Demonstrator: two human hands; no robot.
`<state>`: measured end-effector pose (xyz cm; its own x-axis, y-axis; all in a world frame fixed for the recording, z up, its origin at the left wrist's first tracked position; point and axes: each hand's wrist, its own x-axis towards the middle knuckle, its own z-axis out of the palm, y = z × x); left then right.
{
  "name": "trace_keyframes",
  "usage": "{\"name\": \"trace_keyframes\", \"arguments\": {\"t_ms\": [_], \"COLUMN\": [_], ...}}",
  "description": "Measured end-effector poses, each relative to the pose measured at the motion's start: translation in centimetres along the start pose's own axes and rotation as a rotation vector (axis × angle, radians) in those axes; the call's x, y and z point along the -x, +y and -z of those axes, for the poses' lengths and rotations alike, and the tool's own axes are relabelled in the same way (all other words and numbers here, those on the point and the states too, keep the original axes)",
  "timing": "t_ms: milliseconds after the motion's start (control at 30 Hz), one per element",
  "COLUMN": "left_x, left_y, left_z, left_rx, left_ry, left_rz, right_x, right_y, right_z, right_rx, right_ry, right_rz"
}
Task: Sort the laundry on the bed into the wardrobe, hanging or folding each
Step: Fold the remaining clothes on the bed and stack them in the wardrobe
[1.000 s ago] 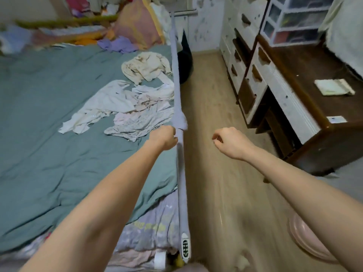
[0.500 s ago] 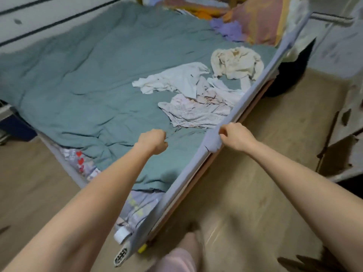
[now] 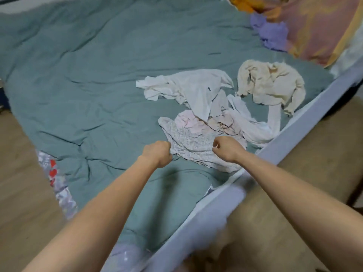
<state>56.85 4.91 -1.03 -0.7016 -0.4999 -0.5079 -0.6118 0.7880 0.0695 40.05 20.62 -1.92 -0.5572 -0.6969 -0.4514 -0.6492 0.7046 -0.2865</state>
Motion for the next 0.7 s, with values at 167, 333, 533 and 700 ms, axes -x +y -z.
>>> {"name": "trace_keyframes", "arguments": {"t_ms": [167, 333, 533, 700], "left_x": [-5.5, -10.1, -14.2, -14.9], "left_y": [0.1, 0.4, 2.8, 3.0], "left_z": [-0.6, -2.2, -2.4, -2.7], "left_rx": [0.095, 0.255, 0.353, 0.399], "left_ry": [-0.074, -0.185, -0.235, -0.221], "left_rz": [0.109, 0.33, 0.457, 0.496], "right_x": [-9.3, -17.9, -24.4, -27.3], "right_y": [0.8, 0.9, 1.9, 1.3], "right_z": [0.2, -1.2, -4.4, -7.3], "right_rx": [0.004, 0.001, -0.021, -0.118], "right_ry": [-0.113, -0.234, -0.366, -0.478], "right_rz": [0.054, 0.172, 0.227, 0.263]}}
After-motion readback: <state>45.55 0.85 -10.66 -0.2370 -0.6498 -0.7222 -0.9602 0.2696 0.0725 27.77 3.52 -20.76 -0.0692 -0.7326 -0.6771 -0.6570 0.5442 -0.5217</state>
